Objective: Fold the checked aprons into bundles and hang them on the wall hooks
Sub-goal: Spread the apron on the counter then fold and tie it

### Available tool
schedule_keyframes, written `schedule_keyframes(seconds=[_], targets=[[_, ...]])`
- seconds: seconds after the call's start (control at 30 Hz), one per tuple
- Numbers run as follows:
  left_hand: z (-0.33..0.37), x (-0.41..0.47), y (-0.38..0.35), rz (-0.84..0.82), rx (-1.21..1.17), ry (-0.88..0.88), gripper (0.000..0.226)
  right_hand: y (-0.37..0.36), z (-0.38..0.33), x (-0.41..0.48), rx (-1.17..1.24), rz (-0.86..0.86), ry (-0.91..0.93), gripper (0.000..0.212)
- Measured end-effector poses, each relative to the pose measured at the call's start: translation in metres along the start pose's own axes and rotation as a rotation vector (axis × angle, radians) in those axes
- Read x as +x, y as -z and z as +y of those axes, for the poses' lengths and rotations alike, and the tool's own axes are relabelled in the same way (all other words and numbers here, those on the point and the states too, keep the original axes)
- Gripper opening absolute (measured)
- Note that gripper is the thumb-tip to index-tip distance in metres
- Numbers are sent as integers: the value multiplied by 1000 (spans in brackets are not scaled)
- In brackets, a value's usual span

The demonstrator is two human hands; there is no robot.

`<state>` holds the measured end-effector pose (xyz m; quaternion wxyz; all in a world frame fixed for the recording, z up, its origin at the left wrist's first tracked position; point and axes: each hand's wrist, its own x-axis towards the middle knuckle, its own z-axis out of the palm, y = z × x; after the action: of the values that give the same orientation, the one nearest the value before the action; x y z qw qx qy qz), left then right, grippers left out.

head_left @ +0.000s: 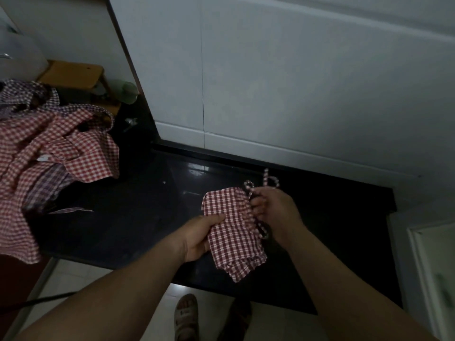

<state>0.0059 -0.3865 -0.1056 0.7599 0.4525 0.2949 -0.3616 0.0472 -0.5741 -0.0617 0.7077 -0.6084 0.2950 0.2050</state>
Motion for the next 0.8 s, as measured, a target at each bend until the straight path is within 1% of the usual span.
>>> schedule_keyframes(seconds=[0.03,0.1,0.23,0.37,0.47,0.53,0.6,0.7,0.73,0.77,0.8], targets=[[0,0,3,32,11,6,34,6,-5,4,-13,102,41,18],[0,3,8,68,37,4,30,18,-14,6,-33,210,113,24],[-3,5,5,99,-35,0,28,27,-25,4,7,202,156,26],[-9,9,4,121,-134,-5,30,22,-28,4,26,151,199,26],[-13,8,-2,174,-122,-38,29,13,-37,4,-31,123,271,27],[-19,7,-5,231,-115,-91,24,3,-48,2,-90,72,344,27],[-26,1,-13,236,-199,-127,22,-10,-61,-2,-144,-4,421,29],[-41,2,-23,197,-379,-99,20,-31,-77,-9,-237,-125,485,30],[-47,5,-25,199,-343,-73,18,-36,-80,-11,-284,-163,490,31],[-51,4,-28,248,-227,-76,19,-40,-80,-13,-335,-198,486,32],[-55,6,-26,353,-56,-105,31,-42,-79,-16,-391,-221,480,33]])
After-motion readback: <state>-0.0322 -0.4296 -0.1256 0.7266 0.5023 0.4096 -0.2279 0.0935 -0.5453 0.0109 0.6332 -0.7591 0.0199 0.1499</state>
